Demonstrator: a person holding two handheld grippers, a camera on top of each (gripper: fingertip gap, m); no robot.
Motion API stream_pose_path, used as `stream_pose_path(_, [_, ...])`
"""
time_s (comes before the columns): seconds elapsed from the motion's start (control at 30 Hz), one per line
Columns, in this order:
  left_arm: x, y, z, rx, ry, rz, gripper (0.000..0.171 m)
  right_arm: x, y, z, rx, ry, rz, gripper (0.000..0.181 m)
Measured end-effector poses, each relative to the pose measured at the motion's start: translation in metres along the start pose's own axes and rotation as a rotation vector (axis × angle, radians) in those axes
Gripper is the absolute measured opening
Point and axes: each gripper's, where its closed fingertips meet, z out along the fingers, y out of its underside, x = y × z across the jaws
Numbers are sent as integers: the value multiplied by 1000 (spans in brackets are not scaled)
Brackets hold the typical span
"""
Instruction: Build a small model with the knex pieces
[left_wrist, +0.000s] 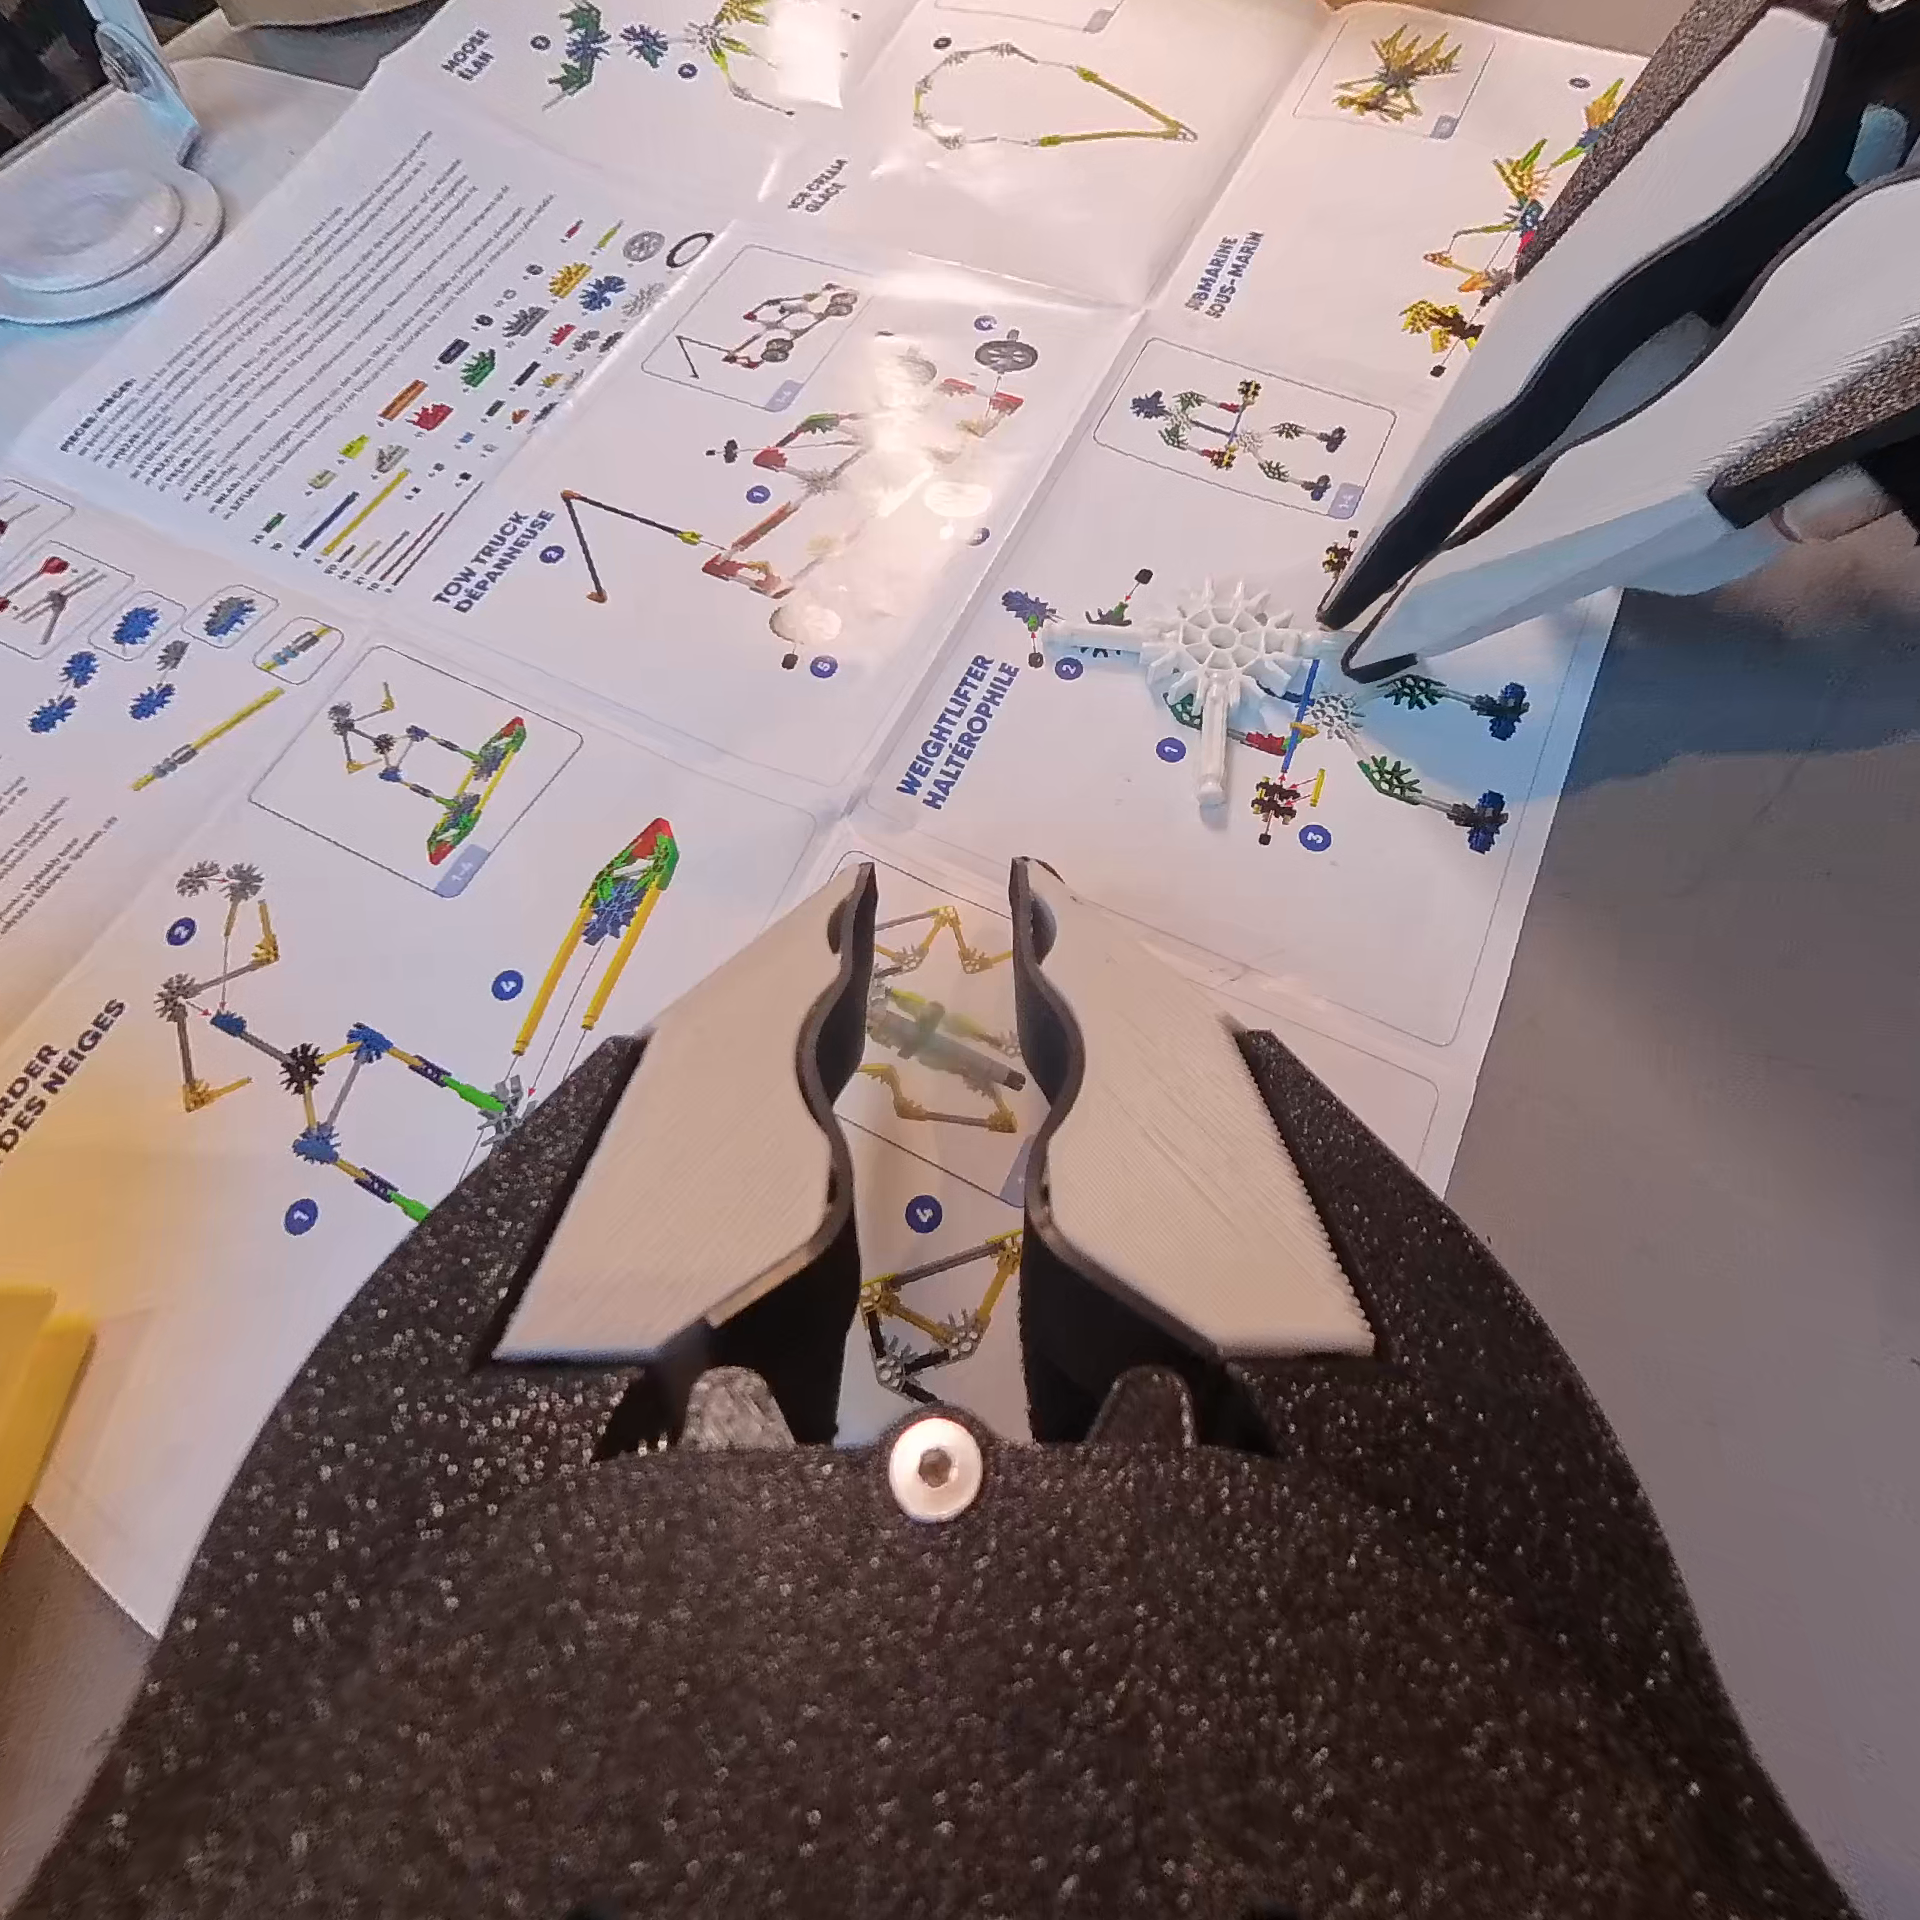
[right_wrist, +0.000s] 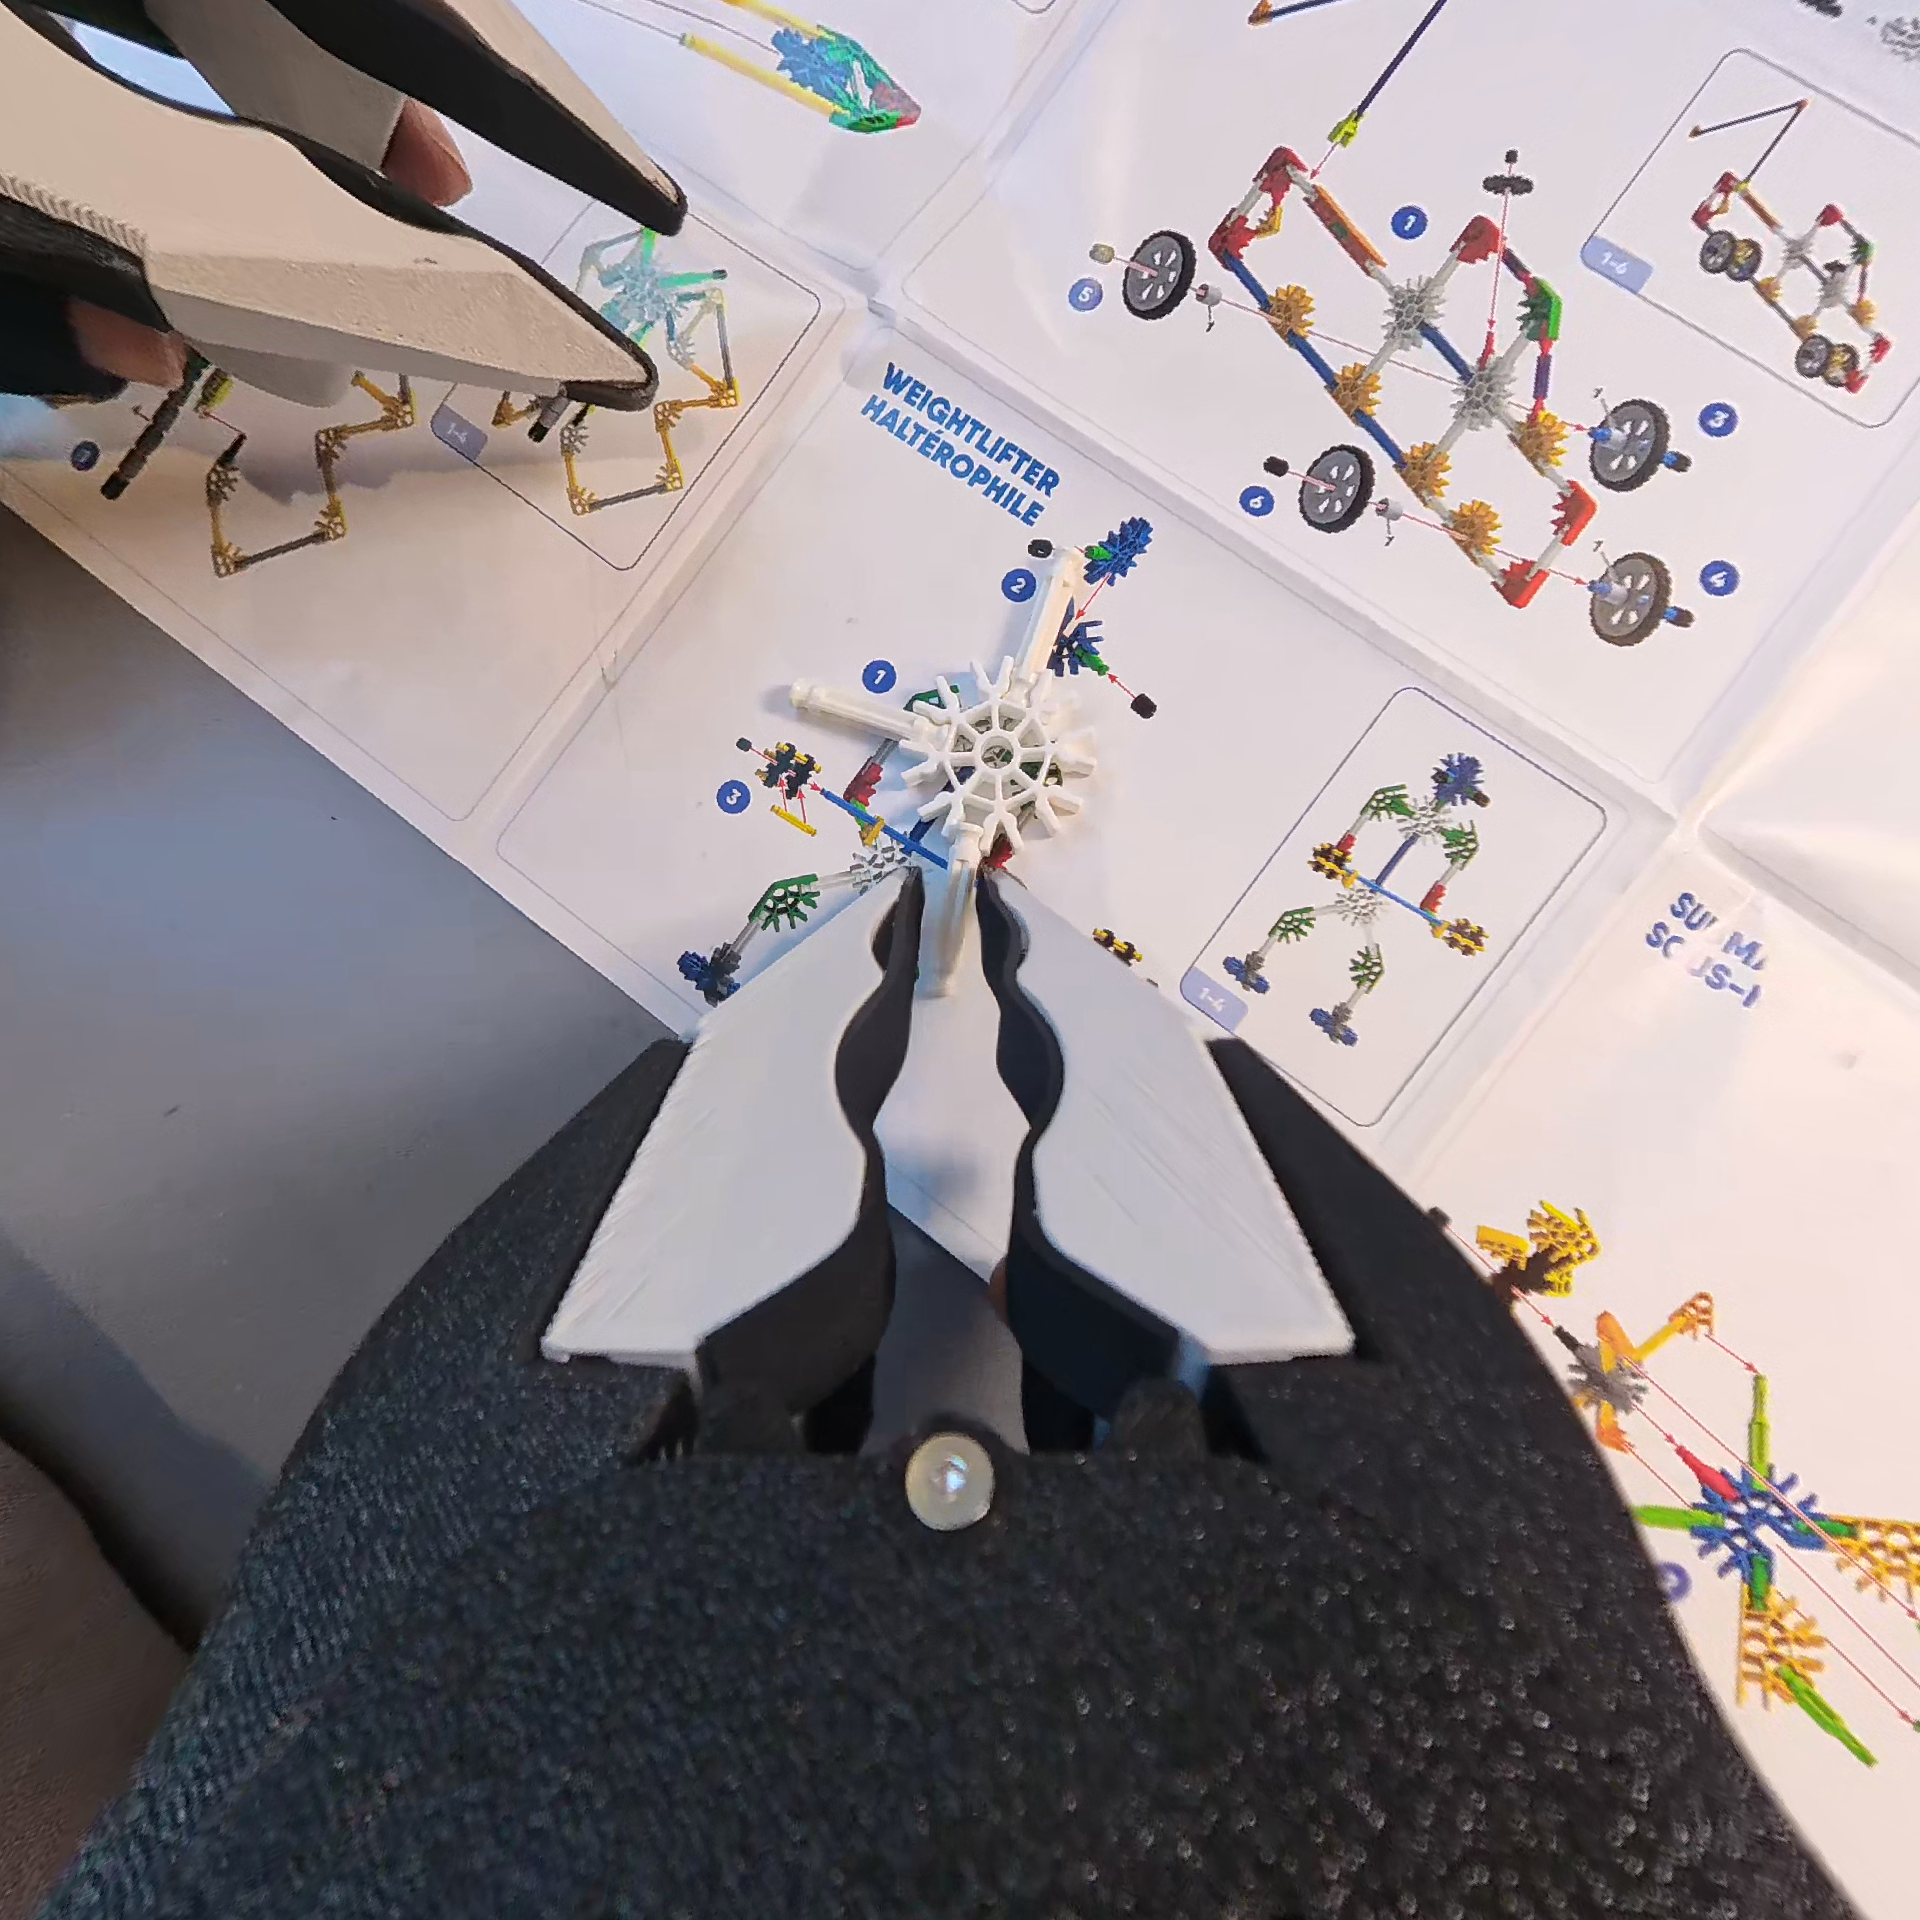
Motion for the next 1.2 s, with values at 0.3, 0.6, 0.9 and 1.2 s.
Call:
stream_pose_path(0.3, [0, 0, 0, 0, 0, 2, 23, -2, -4, 2, 17, 8, 11, 5])
stream_pose_path(0.6, [1, 0, 0, -2, 1, 7, 23, -3, -6, 5, 15, 15, 60, 5])
stream_pose_path(0.9, [3, -1, -1, 0, 6, 15, 23, -1, -7, 5, 21, 32, 80, 6])
stream_pose_path(1.2, [3, -2, -1, 4, 5, 14, 23, 6, -17, -2, 46, 73, -69, 1])
